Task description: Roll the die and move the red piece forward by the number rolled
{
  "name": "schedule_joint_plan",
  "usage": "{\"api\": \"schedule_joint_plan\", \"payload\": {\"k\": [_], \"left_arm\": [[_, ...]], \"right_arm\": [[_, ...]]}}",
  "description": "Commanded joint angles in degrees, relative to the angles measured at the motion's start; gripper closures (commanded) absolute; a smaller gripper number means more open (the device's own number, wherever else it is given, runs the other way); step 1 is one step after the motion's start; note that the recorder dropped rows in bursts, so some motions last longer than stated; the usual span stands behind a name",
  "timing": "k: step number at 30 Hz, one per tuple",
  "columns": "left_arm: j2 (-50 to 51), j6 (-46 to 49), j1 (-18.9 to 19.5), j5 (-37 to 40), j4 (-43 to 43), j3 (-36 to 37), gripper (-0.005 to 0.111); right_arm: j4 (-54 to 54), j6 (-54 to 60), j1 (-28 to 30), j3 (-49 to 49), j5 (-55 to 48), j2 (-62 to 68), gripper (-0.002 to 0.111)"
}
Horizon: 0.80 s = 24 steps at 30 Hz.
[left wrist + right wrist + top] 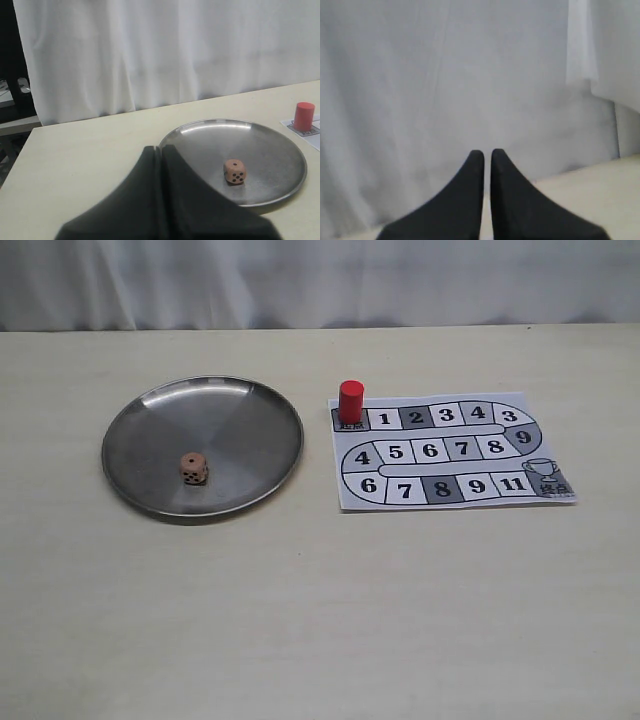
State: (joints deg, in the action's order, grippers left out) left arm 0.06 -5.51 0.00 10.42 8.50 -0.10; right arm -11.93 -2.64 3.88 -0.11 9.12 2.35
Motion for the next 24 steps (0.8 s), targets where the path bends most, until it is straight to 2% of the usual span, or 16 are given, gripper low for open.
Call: {"api": "schedule_joint_plan", "payload": {"k": [1, 3, 7, 16, 19, 24], "left_arm": [[-0.06, -0.14, -0.03, -0.49, -0.21, 0.1, 0.107], [-0.06, -0.14, -0.03, -0.49, -0.21, 0.1, 0.107], [-0.06, -0.14, -0.03, -0.49, -0.21, 0.1, 0.107], [-0.06, -0.14, -0.03, -0.49, -0.21, 0.1, 0.107], [-0.06, -0.14, -0.03, -0.49, -0.21, 0.1, 0.107], [-0.06, -0.14, -0.03, -0.49, -0.21, 0.1, 0.107]], "right_arm": [[0.38, -1.65, 0.25, 0.11, 14.9, 0.19, 0.104], [4.13, -1.65, 0.25, 0.11, 14.32, 0.62, 0.104], [5.16, -1.17, 0.25, -3.7, 0.12, 6.1, 0.104], [5.16, -1.17, -0.52, -10.86, -5.88, 39.42, 0.104], [5.16, -1.17, -4.38, -14.83, -7.96, 51.93, 0.104], [5.16, -1.02, -17.41, -22.77, -6.54, 69.55, 0.104]]}}
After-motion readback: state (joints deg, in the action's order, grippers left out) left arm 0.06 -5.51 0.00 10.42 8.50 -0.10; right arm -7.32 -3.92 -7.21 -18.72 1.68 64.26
